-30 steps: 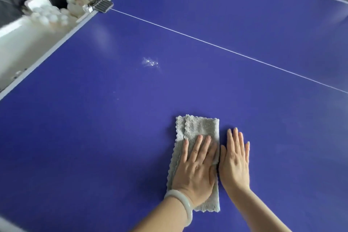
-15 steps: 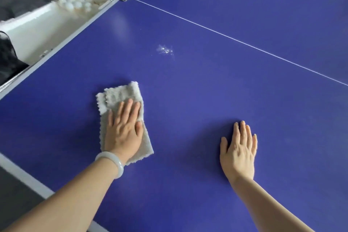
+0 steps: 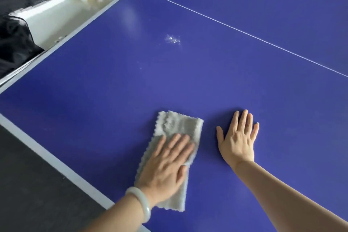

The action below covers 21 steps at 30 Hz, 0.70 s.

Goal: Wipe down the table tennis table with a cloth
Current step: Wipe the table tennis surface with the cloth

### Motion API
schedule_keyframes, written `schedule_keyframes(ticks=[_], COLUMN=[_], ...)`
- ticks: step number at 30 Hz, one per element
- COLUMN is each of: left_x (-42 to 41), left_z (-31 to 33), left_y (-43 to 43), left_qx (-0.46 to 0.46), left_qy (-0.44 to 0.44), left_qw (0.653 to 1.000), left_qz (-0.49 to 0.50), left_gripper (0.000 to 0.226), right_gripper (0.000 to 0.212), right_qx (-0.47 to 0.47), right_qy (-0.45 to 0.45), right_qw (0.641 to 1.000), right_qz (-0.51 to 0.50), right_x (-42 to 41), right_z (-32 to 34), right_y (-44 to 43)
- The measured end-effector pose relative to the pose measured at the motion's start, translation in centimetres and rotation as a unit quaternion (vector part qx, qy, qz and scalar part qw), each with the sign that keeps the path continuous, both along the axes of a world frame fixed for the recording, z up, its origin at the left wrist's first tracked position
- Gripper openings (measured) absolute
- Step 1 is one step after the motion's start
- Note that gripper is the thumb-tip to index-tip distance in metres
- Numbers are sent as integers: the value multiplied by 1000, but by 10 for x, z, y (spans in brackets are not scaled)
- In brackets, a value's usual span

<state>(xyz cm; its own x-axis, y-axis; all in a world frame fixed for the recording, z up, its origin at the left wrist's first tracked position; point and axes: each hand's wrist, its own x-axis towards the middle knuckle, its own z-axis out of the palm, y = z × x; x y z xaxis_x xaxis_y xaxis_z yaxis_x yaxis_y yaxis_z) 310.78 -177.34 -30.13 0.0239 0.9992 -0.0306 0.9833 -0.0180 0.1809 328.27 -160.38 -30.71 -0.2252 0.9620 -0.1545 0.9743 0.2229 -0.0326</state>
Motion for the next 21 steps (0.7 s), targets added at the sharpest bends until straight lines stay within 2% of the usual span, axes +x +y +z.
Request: schedule_keyframes(ticks=[4, 7, 9, 12, 13, 14, 18, 21], left_x=[-61, -57, -56, -58, -58, -57, -59, -58], left_z=[5, 5, 6, 8, 8, 8, 4, 3], left_y=[-17, -15, -15, -15, -15, -14, -13, -18], left_qx=[-27, -35, -44, -53, -54, -55, -55, -50], left_qy=[36, 45, 43, 37, 36, 35, 25, 7], left_qw=[986, 981, 981, 980, 979, 980, 980, 982], left_qz=[161, 184, 181, 191, 192, 190, 187, 184], left_gripper=[58, 59, 60, 60, 60, 61, 61, 62], right_gripper=[79, 76, 68, 60, 59, 59, 56, 55], right_qx=[-3, -24, -18, 2, -12, -24, -5, 11], right_qy=[1, -8, -2, 87, 110, 129, 192, 169], right_qw=[1000, 1000, 999, 978, 972, 973, 981, 985], right_qz=[-5, -8, 45, 192, 207, 189, -6, -18], right_x=[-2, -6, -14, -46, -63, -82, -131, -136], right_z=[2, 9, 16, 16, 15, 14, 11, 5], right_y=[-2, -2, -14, -56, -69, -80, -97, -98])
